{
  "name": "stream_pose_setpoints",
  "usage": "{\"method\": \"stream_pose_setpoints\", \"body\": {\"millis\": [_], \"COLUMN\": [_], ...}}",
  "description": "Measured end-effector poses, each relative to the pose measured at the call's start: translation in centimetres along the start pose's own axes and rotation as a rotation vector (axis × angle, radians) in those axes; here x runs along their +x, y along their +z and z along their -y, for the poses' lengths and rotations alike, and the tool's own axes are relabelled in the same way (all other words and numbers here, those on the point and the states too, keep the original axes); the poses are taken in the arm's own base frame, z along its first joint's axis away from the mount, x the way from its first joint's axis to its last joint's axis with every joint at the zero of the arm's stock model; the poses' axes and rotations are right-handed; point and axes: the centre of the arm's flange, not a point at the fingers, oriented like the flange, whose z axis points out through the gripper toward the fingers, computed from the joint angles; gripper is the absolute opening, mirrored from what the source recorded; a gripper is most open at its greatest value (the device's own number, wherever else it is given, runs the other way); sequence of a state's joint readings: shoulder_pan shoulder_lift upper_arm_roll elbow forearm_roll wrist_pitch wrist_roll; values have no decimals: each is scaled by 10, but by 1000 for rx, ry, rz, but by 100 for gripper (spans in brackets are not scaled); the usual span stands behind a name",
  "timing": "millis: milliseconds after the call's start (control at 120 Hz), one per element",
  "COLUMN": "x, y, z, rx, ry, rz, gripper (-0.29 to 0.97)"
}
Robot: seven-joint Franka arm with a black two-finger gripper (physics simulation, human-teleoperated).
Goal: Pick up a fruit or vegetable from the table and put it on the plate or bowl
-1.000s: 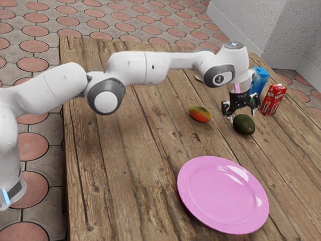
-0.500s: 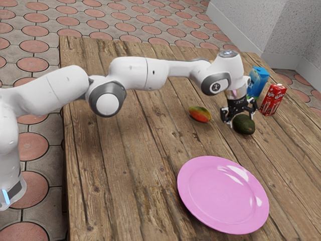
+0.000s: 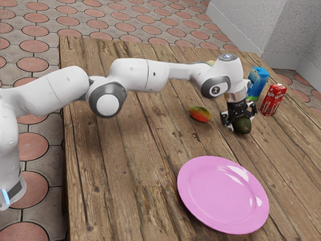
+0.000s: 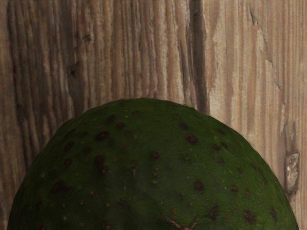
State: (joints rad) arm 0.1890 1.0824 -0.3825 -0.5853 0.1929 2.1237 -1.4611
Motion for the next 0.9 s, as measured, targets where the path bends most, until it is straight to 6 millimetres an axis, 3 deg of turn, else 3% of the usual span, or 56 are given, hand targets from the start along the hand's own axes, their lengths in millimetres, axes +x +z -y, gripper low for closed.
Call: {"method": "stream_pose_setpoints", "body": {"millis": [67, 183, 358, 467, 542, 750, 825, 900], "x": [-4, -30, -121, -212, -271, -374, -393, -385], "y": [-12, -59, -131, -163, -171, -178, -189, -184], "z": [-2, -9, -11, 2, 20, 77, 97, 105], "rx": [28, 94, 190, 251, 314, 500, 552, 601], "ry": [7, 38, 129, 211, 252, 268, 254, 196], "rz": [-7, -35, -75, -83, -82, -36, -62, -88], "gripper": [45, 43, 43, 43, 43, 42, 42, 43]}}
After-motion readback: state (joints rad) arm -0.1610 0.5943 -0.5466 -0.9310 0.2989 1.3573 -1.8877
